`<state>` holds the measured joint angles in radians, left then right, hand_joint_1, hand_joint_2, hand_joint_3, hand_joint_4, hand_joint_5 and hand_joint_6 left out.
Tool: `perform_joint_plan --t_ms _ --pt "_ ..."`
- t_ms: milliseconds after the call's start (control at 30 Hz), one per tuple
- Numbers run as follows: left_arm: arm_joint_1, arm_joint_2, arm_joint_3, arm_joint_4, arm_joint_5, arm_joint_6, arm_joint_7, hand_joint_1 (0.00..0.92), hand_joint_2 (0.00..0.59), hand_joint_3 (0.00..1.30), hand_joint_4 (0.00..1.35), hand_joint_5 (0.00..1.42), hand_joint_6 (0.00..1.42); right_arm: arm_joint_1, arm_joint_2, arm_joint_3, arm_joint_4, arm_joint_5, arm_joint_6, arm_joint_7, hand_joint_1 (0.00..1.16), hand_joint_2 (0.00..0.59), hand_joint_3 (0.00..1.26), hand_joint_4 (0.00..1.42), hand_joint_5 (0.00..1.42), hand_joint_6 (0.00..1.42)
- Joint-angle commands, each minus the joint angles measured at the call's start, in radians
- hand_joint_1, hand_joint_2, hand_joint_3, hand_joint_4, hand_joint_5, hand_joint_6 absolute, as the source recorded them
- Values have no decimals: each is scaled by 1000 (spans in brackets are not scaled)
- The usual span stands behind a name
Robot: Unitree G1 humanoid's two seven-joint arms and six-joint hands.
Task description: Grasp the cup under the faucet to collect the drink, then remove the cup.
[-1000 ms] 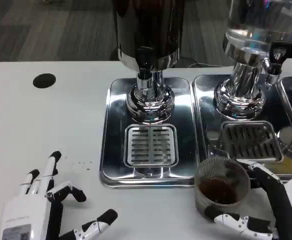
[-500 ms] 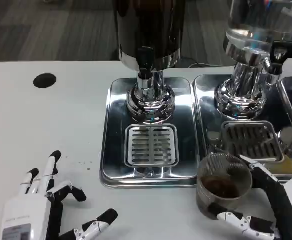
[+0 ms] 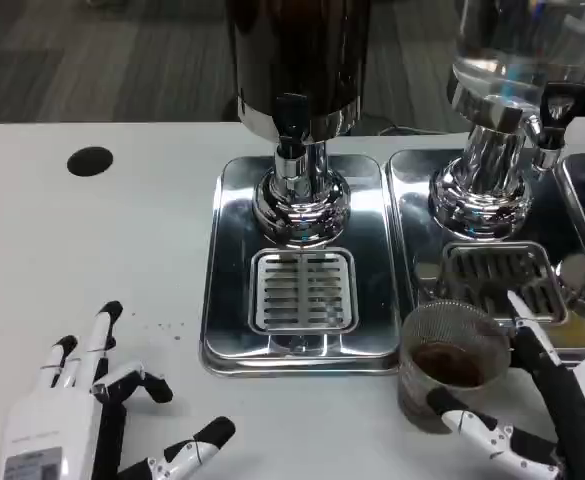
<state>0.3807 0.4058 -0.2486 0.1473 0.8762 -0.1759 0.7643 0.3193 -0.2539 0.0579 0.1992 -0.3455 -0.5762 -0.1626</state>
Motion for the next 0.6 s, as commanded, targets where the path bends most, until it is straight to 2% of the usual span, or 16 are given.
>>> perform_joint_plan --t_ms 33,200,300,433,533,600 --pt "7 3 1 -16 12 5 2 0 100 716 49 215 113 8 -9 -19 -16 22 -21 5 598 188 43 2 162 255" --pt "12 5 6 -20 7 4 3 0 101 716 43 215 112 19 -8 -40 -39 28 -31 -2 605 204 33 12 180 255" --pt "13 5 6 -21 6 1 4 0 102 716 42 215 112 27 -5 -63 -61 29 -37 -16 595 271 55 45 202 261" --pt "19 5 8 -31 8 0 8 0 107 716 41 215 112 31 5 -95 -81 21 -47 -43 461 354 93 84 188 232" --pt "32 0 13 -47 9 4 18 0 110 652 33 215 111 32 -2 -128 -143 -95 -13 -112 314 389 73 22 36 97" --pt "44 -3 20 -59 9 7 26 0 111 577 30 209 100 11 -20 -138 -174 -209 49 -151 220 431 36 1 1 14"
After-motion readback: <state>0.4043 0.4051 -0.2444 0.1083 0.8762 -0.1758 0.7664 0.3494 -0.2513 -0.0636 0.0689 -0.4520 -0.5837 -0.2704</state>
